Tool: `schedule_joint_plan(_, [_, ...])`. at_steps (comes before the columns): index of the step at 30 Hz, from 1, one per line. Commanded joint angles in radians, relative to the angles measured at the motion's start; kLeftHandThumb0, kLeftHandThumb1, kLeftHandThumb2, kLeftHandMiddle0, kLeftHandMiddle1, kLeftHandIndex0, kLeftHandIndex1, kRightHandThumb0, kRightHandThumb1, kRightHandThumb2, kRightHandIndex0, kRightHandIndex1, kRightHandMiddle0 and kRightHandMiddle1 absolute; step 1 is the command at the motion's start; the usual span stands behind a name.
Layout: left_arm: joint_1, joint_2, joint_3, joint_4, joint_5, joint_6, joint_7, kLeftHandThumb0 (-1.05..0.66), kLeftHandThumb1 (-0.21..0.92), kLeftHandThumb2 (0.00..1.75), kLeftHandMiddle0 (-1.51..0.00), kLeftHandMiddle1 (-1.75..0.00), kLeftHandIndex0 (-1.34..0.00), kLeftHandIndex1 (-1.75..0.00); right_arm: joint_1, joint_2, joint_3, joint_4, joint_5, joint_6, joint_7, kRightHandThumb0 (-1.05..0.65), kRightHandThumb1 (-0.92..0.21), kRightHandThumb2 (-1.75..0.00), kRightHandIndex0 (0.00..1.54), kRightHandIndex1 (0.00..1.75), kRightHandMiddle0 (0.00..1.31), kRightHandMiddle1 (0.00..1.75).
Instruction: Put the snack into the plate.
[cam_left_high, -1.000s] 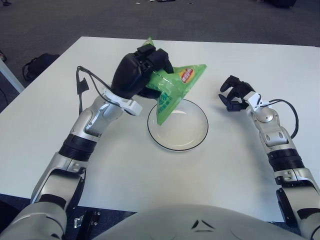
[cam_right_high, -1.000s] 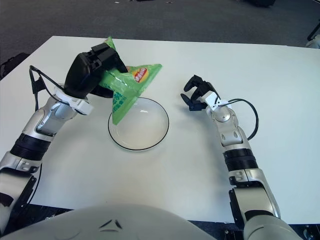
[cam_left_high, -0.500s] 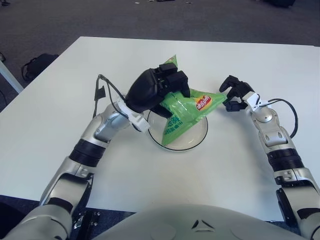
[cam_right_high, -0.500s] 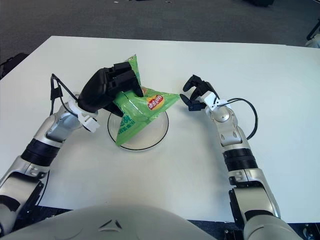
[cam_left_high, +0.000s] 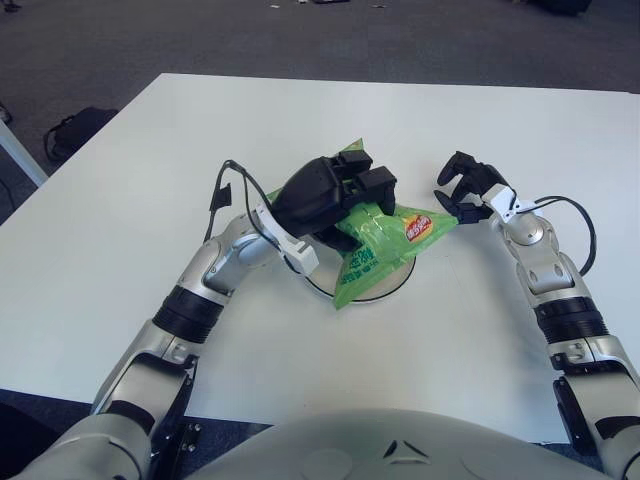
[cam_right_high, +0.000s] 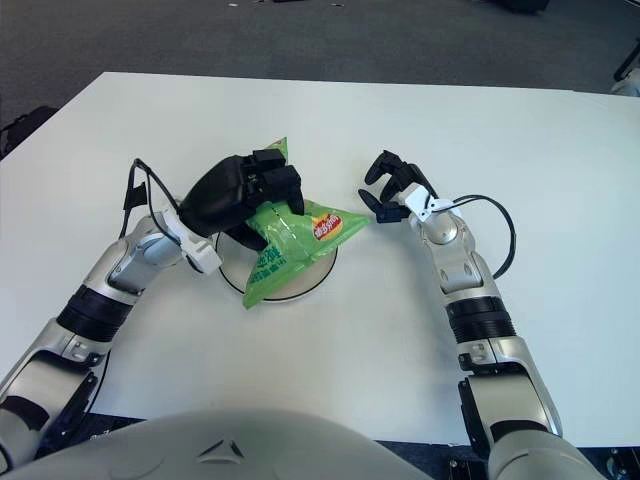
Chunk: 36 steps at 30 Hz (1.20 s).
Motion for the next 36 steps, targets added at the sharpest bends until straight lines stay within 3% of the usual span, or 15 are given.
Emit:
schedule_joint_plan(1, [-0.019, 0.055, -0.005, -0.023, 0.062, 0.003, -0.048, 0.00, 0.66, 0.88, -0.29, -1.73, -0.27, -1.73, 0.115, 0.020, 0.066, 0.077, -0.034, 0.097, 0.058, -0.01, -0.49, -1.13, 0.47, 1.74, 0.27, 1.74])
schedule_joint_plan(5, [-0.024, 0.092, -0.017, -0.024, 0.099, -0.041, -0.062, -0.50, 0.81, 0.71, -0.14, -1.16, -0.06, -1.24, 0.112, 0.025, 0.059, 0.091, -0.024, 0.096, 0.060, -0.01, -0.46, -1.17, 0.54, 1.74, 0.25, 1.74])
schedule_joint_plan(9, [-0.046, 0.116, -0.027, -0.011, 0.127, -0.075, -0.065, -0.65, 0.89, 0.67, -0.08, -0.89, -0.01, -1.00, 0.102, 0.027, 0.055, 0.126, -0.020, 0.079, 0.058, -0.01, -0.45, -1.18, 0.55, 1.73, 0.25, 1.74])
schedule_joint_plan(11, [-0.058, 0.133, -0.033, -0.003, 0.145, -0.098, -0.066, -0.70, 0.91, 0.72, -0.04, -0.75, -0.01, -0.87, 0.099, 0.027, 0.054, 0.134, -0.018, 0.073, 0.062, -0.01, -0.46, -1.16, 0.46, 1.74, 0.32, 1.74])
schedule_joint_plan(16, [-0.077, 0.162, -0.040, 0.011, 0.165, -0.137, -0.073, -0.75, 0.92, 0.82, -0.02, -0.61, 0.00, -0.75, 0.091, 0.022, 0.055, 0.159, -0.014, 0.043, 0.072, -0.01, -0.47, -1.15, 0.40, 1.74, 0.37, 1.75])
schedule_joint_plan(21, [-0.097, 0.200, -0.057, 0.015, 0.120, -0.152, -0.151, -0.78, 0.92, 0.92, -0.01, -0.50, 0.00, -0.66, 0.089, 0.019, 0.058, 0.161, -0.017, 0.033, 0.076, -0.01, -0.49, -1.13, 0.38, 1.75, 0.36, 1.75])
schedule_joint_plan(28, [-0.109, 0.213, -0.052, 0.005, 0.107, -0.170, -0.182, -0.80, 0.92, 1.02, 0.00, -0.33, 0.00, -0.45, 0.090, 0.020, 0.057, 0.159, -0.017, 0.034, 0.076, -0.01, -0.50, -1.11, 0.37, 1.75, 0.36, 1.75])
schedule_joint_plan(34, [-0.122, 0.256, -0.066, -0.021, -0.011, -0.150, -0.307, -0.83, 0.92, 1.08, 0.00, -0.19, 0.00, -0.33, 0.091, 0.020, 0.058, 0.158, -0.020, 0.032, 0.073, -0.01, -0.50, -1.11, 0.37, 1.75, 0.35, 1.75])
schedule_joint_plan(36, [-0.118, 0.265, -0.069, -0.022, -0.091, -0.133, -0.360, -0.87, 0.92, 1.10, 0.00, -0.06, 0.00, -0.30, 0.090, 0.020, 0.061, 0.159, -0.024, 0.029, 0.070, -0.01, -0.50, -1.12, 0.37, 1.75, 0.36, 1.75])
